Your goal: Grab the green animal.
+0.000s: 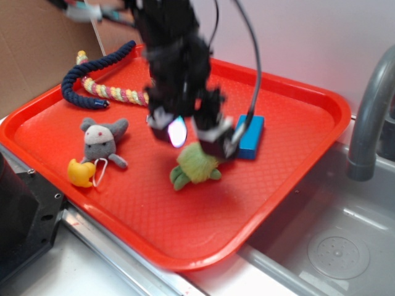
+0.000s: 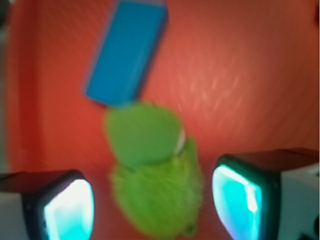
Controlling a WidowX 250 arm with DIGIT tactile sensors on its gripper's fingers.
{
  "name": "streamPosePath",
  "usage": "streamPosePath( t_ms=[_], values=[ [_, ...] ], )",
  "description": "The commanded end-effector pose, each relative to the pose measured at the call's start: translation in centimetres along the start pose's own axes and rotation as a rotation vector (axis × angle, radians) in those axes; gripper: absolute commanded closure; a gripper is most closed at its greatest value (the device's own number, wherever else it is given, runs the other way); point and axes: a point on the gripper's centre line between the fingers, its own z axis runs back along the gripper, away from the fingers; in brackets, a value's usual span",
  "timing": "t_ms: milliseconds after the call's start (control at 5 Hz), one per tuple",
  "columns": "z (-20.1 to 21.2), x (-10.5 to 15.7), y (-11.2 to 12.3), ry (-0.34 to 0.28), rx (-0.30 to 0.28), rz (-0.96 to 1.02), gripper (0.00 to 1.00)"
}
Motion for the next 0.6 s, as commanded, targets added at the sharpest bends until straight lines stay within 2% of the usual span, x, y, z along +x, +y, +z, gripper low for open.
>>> streamPosePath(
  t_ms=[0, 200, 400],
  values=[
    [-0.6, -2.1, 0.6, 0.022, 0.099, 0.003, 1.0],
    [3.0, -0.7, 0.8, -0.074, 0.14, 0.012, 1.0],
    [8.6, 0.7, 1.8, -0.236, 0.17, 0.063, 1.0]
  ],
)
